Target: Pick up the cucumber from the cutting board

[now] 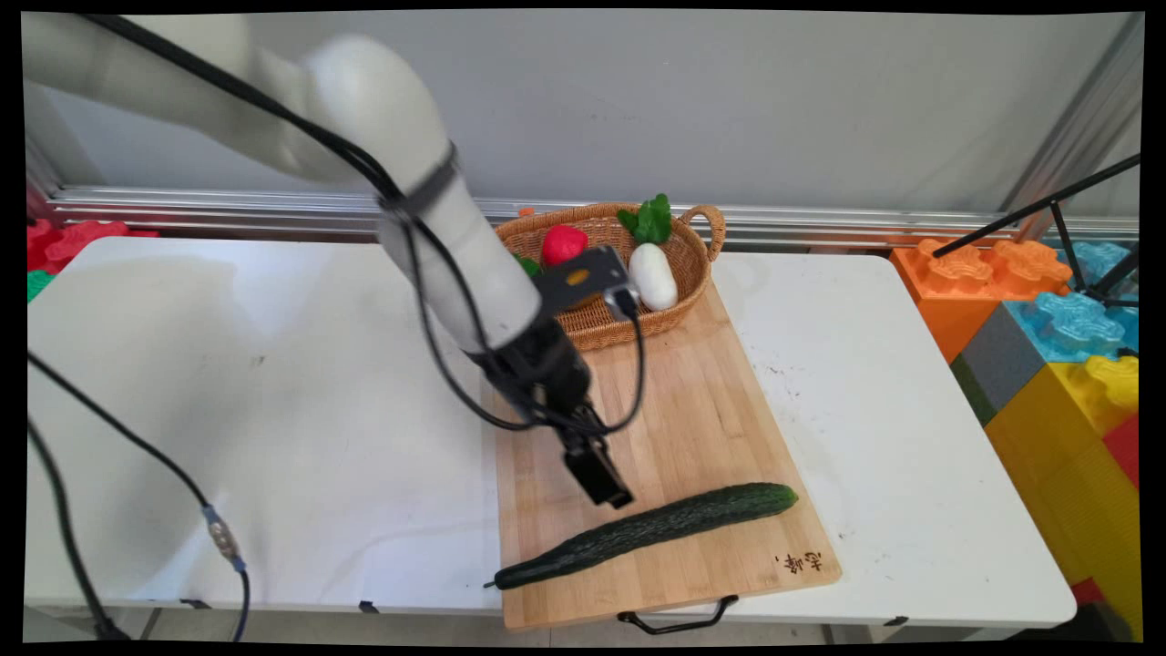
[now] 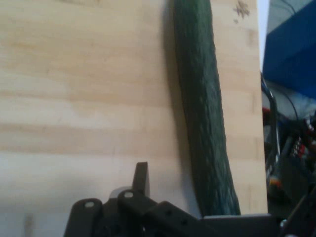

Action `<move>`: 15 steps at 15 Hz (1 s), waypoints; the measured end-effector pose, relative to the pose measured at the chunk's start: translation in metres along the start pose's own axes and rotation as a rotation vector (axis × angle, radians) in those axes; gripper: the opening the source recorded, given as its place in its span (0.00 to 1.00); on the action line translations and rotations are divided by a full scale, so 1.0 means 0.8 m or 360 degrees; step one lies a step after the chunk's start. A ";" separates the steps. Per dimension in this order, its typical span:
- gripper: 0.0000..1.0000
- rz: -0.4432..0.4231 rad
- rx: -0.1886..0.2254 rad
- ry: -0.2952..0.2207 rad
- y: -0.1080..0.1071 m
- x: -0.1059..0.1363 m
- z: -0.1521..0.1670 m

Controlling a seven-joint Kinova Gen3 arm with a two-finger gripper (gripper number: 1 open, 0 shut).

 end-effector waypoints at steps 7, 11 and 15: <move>1.00 -0.0041 -0.0037 0.0084 -0.012 0.019 0.095; 1.00 -0.0043 -0.0061 0.0118 -0.013 0.031 0.131; 0.00 0.0003 -0.0064 0.0136 -0.013 0.039 0.151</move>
